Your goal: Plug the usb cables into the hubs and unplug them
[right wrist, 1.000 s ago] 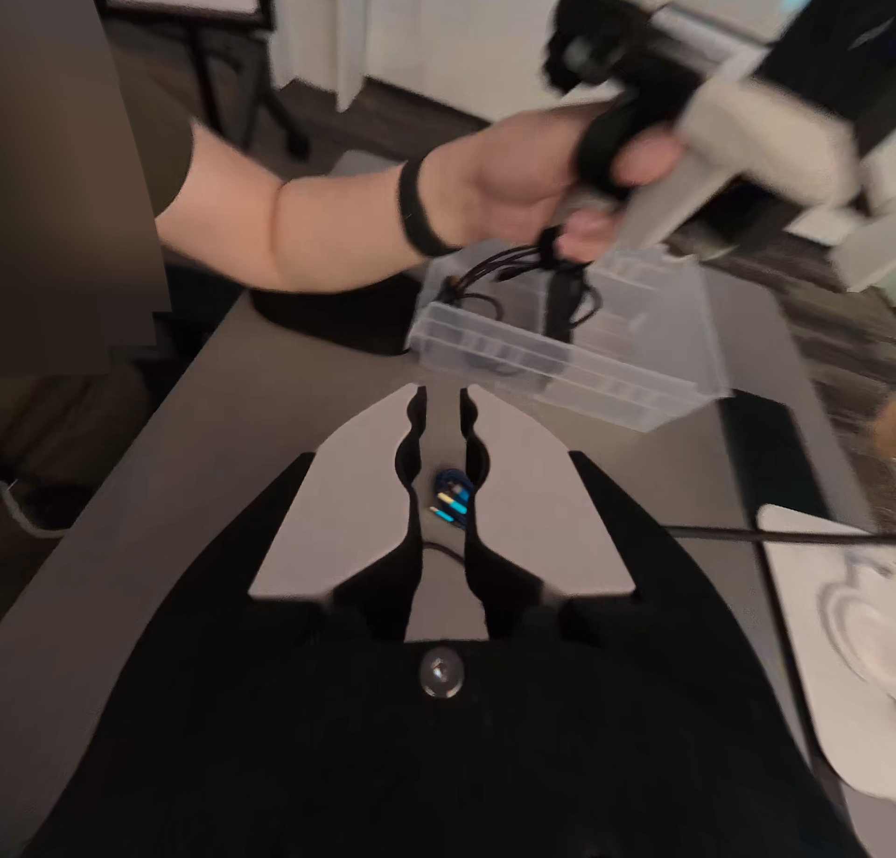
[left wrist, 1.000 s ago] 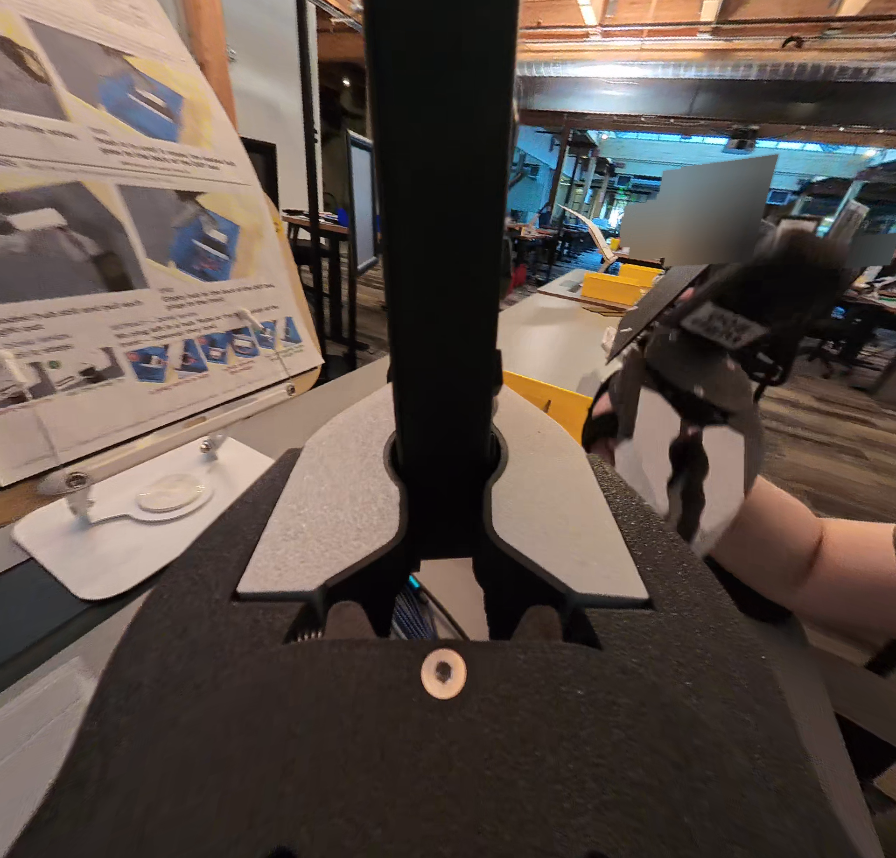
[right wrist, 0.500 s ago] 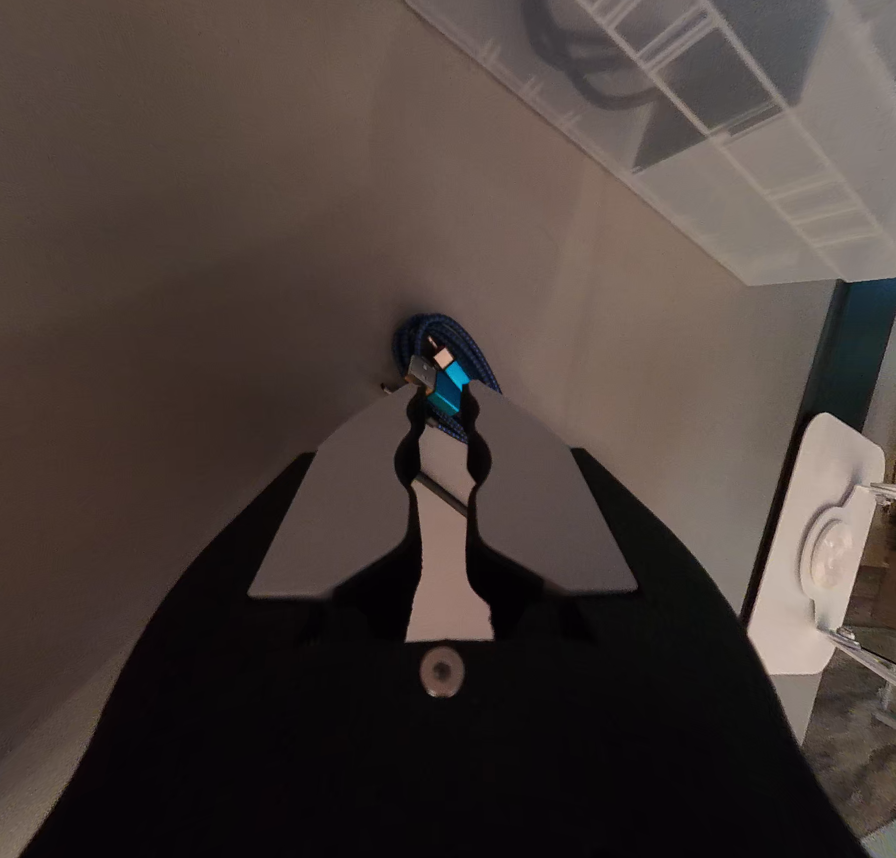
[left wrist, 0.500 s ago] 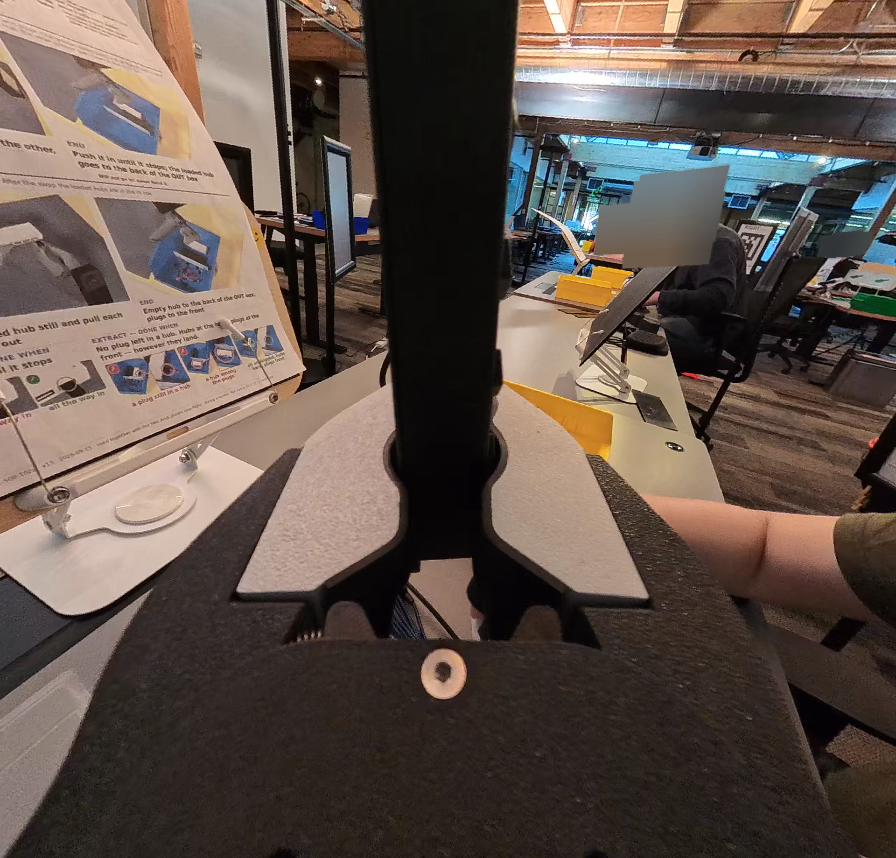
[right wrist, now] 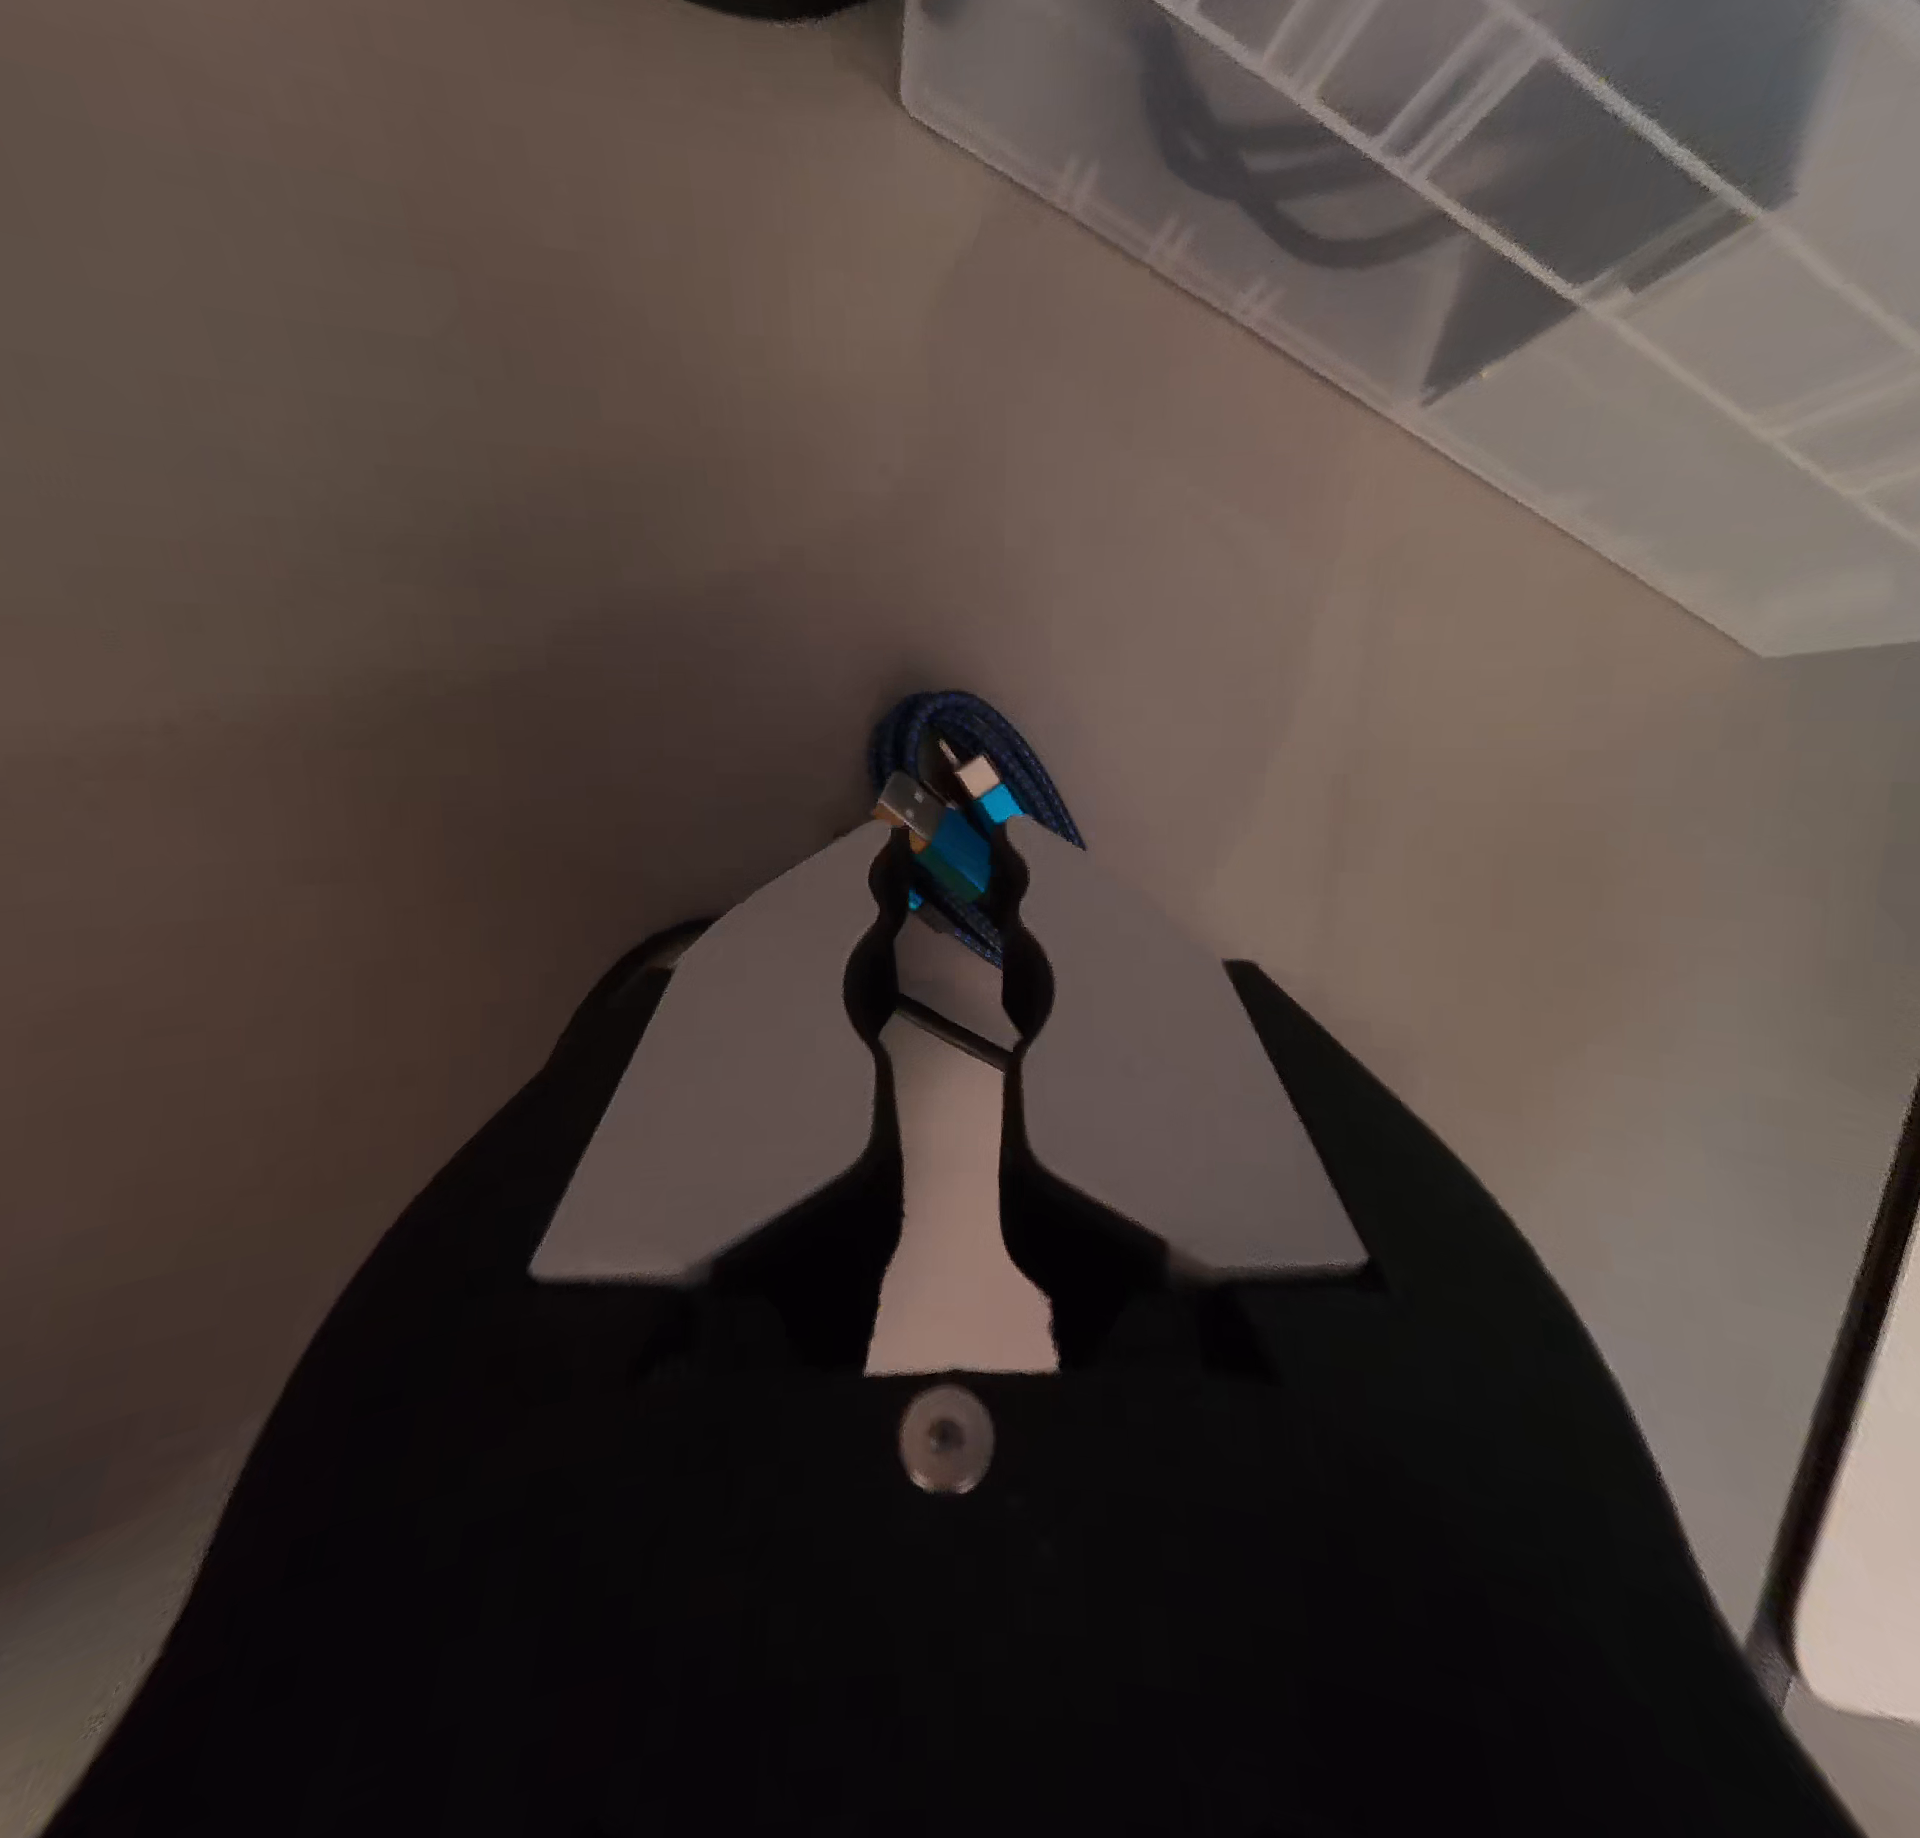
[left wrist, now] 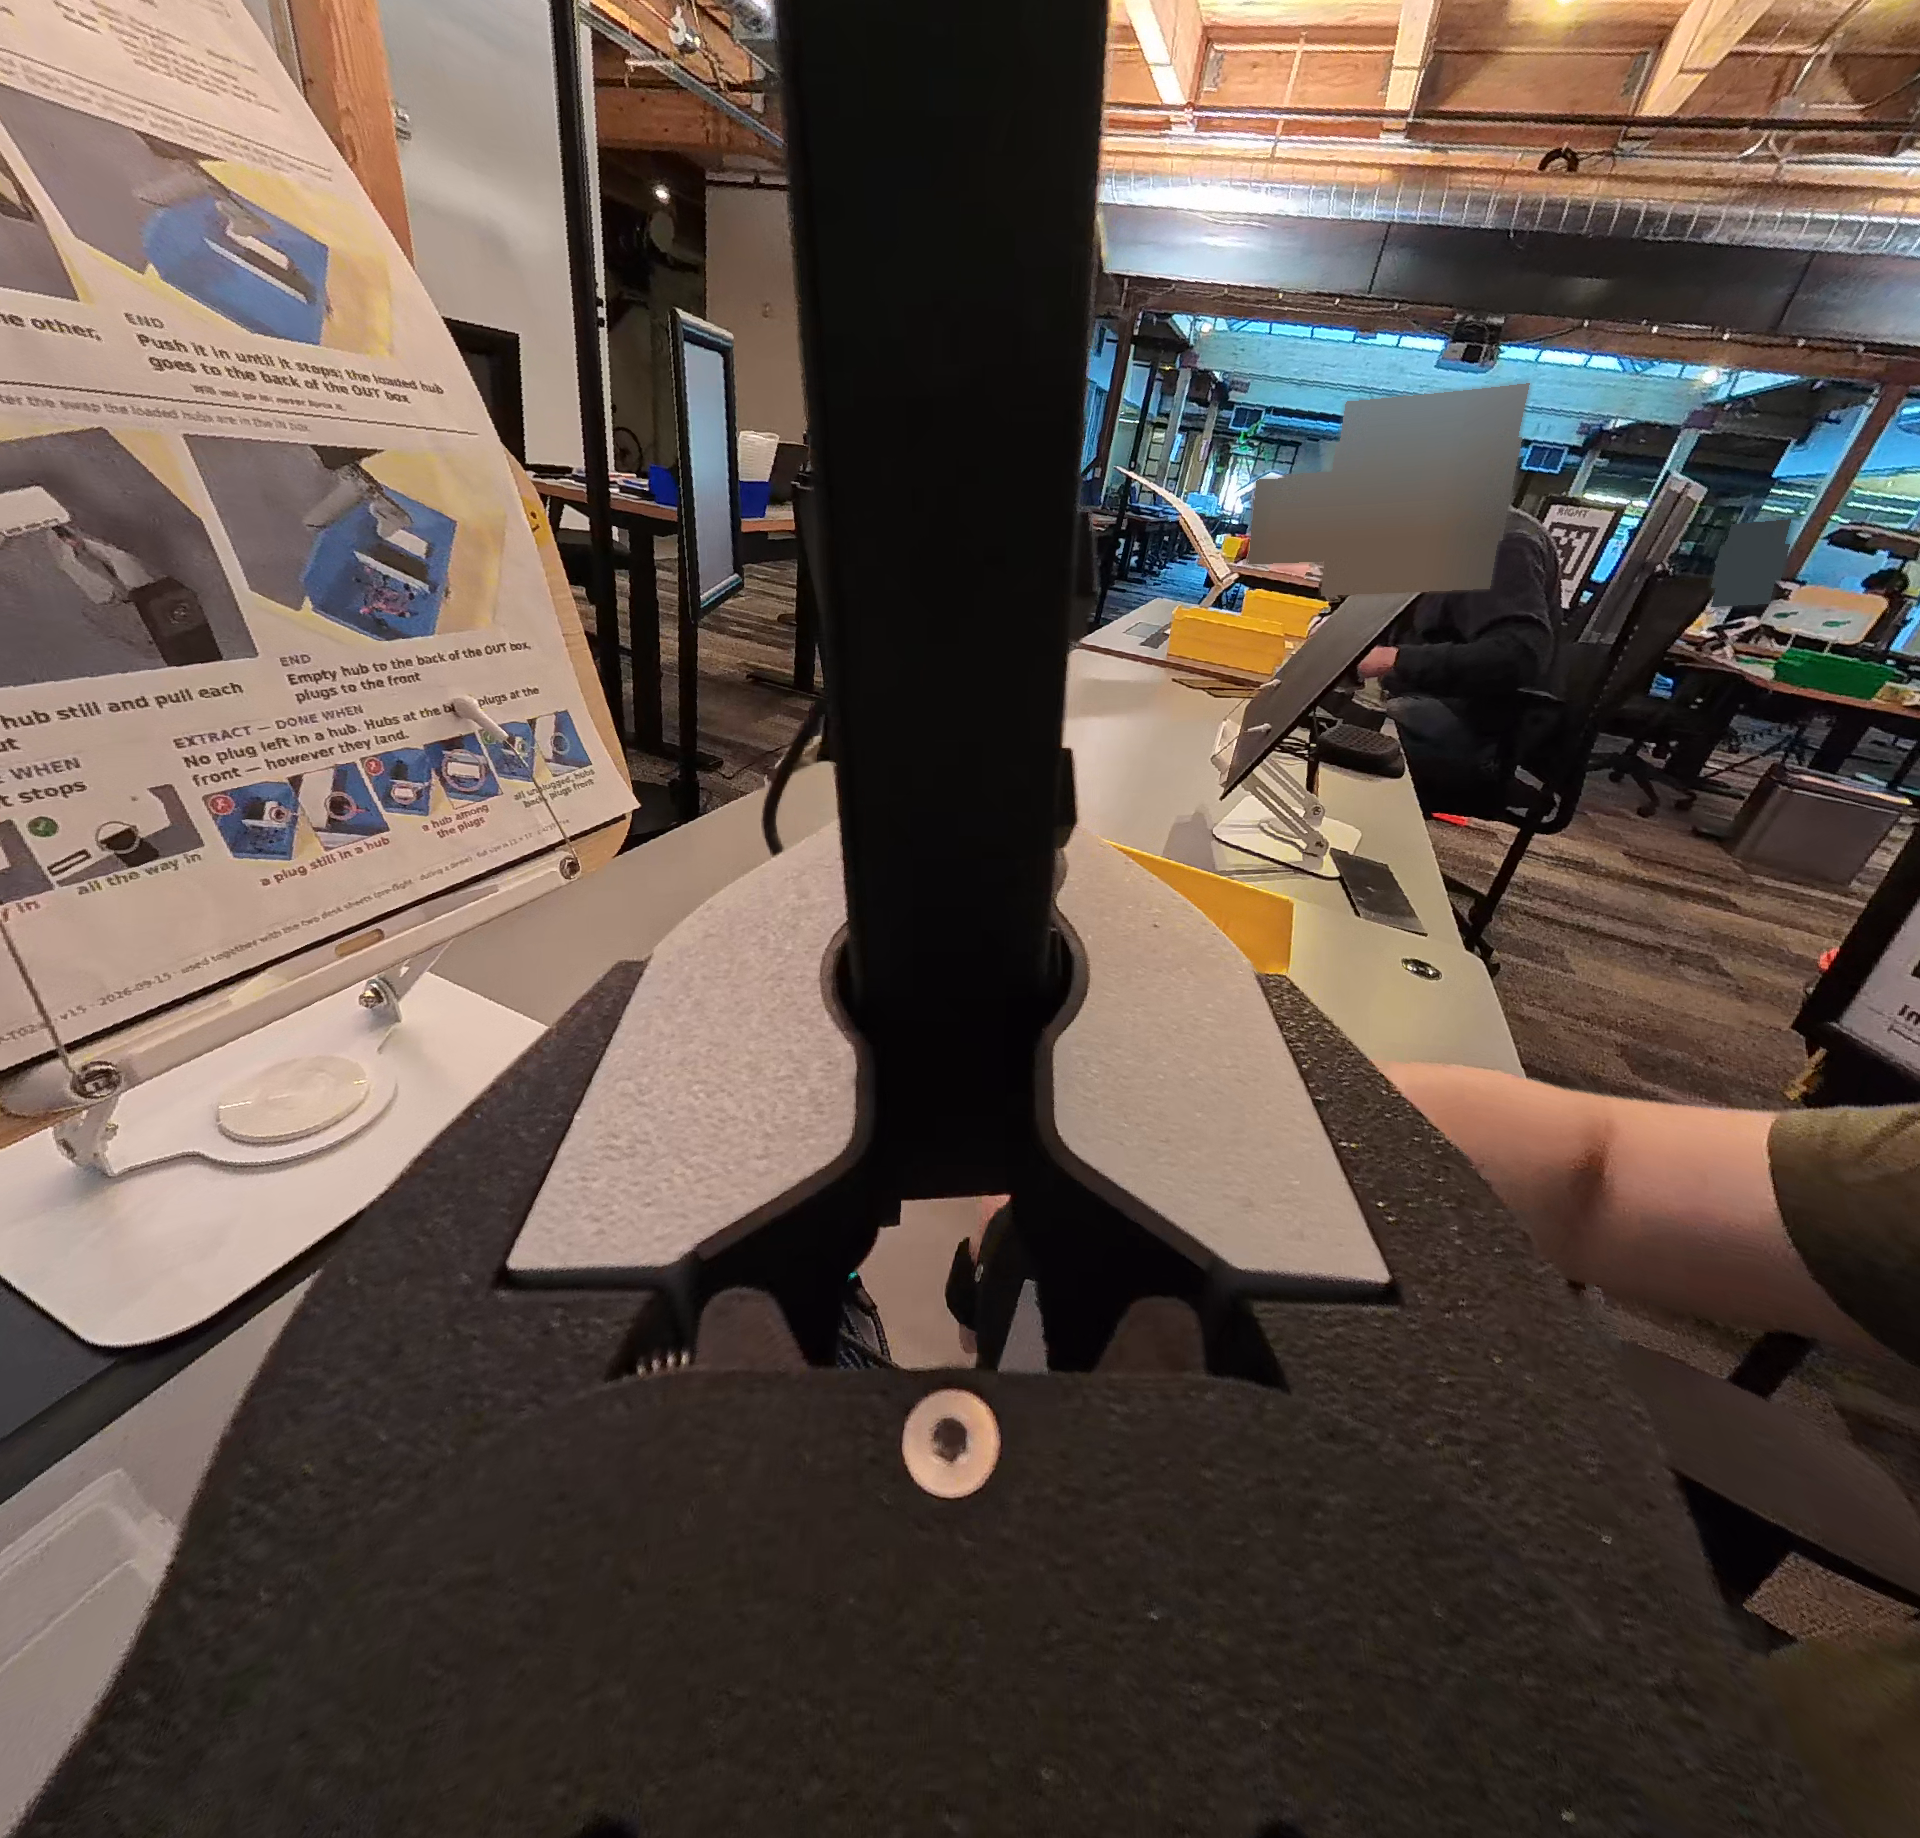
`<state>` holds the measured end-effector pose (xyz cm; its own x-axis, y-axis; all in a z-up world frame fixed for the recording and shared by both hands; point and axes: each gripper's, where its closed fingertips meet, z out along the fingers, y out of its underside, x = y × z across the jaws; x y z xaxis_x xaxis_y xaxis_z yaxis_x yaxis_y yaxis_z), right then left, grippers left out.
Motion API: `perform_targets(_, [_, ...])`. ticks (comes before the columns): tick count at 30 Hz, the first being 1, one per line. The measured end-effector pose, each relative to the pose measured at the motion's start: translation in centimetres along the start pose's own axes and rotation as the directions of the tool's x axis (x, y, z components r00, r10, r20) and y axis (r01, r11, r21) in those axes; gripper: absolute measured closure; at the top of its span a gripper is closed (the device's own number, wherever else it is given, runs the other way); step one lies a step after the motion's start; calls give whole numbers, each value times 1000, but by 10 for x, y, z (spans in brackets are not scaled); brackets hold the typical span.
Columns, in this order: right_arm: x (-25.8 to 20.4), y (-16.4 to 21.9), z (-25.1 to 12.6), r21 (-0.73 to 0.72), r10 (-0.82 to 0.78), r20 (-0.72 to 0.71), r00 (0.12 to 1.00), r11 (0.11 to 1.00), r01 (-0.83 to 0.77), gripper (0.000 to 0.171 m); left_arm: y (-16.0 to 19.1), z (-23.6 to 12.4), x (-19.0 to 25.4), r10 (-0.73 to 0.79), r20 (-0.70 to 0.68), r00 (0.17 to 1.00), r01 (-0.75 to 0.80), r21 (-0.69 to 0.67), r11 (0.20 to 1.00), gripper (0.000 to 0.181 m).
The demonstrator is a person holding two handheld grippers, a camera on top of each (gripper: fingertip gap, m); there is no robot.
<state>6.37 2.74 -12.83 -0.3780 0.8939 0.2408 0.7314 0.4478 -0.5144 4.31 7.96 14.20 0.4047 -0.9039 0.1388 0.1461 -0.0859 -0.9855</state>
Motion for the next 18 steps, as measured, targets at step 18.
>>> perform_targets(18, [5, 23, 9, -249, -74, 370, 926, 952, 176, 159, 0, -8, -17, -10, 42, 999, 10, -2, 1000, 156])
